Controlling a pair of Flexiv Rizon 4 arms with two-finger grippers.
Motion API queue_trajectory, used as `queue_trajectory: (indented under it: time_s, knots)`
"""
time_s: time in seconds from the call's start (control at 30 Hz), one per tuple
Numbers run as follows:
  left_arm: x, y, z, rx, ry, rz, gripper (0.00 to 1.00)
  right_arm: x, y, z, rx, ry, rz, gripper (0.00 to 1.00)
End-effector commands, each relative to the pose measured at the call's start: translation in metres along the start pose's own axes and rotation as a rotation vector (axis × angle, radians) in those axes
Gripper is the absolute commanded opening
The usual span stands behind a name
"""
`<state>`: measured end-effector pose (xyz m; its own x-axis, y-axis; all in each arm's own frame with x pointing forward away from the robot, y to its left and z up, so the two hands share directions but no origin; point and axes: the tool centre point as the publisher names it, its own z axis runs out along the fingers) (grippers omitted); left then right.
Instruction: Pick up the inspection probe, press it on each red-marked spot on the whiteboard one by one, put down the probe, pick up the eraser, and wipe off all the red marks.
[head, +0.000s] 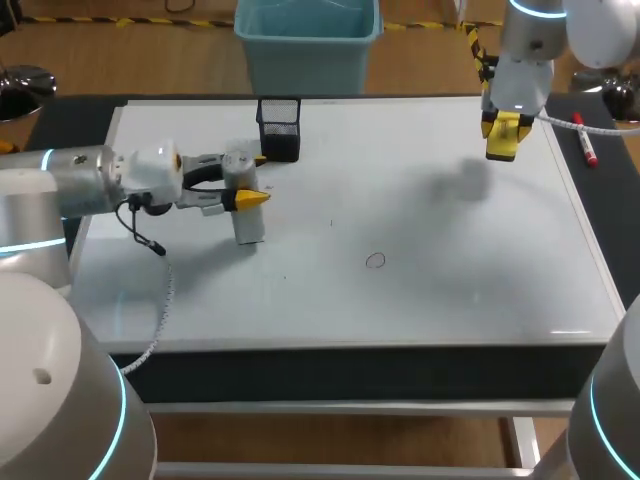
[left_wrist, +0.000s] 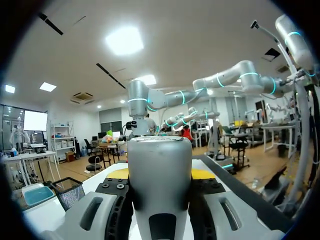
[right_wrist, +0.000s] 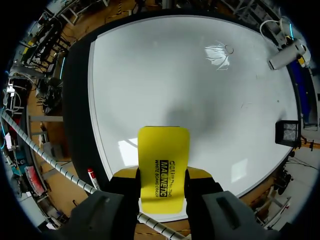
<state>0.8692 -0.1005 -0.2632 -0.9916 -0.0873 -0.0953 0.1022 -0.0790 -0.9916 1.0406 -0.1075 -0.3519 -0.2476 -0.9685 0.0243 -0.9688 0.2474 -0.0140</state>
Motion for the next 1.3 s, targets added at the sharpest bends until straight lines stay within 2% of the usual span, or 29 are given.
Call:
queue_trajectory:
  time_s: [0.03, 0.27, 0.43, 0.9, 0.93, 1.07, 1.3]
  knots:
    - [0.002, 0.002, -0.008, 0.017, -0.013, 0.001, 0.00, 0.001, 0.000, -0.001, 0.001, 0.002, -0.002, 0.00]
    - [-0.001, 0.000, -0.014, 0.032, -0.019, 0.010, 0.00, 0.001, 0.000, -0.001, 0.001, 0.002, -0.002, 0.00]
    - [0.000, -0.010, -0.011, 0.026, -0.014, 0.022, 0.00, 0.001, 0.000, -0.001, 0.001, 0.002, -0.002, 0.00]
    - [0.000, -0.010, -0.011, 0.026, -0.014, 0.022, 0.00, 0.001, 0.000, -0.001, 0.001, 0.002, -0.002, 0.00]
    - [0.000, -0.010, -0.011, 0.026, -0.014, 0.022, 0.00, -0.005, 0.007, -0.004, 0.020, 0.017, -0.027, 0.00]
    - [0.000, -0.010, -0.011, 0.026, -0.014, 0.022, 0.00, -0.024, 0.039, -0.012, 0.049, -0.019, -0.085, 0.00]
    - [0.000, -0.010, -0.011, 0.026, -0.014, 0.022, 0.00, -0.051, 0.099, -0.021, 0.062, -0.075, -0.173, 0.00]
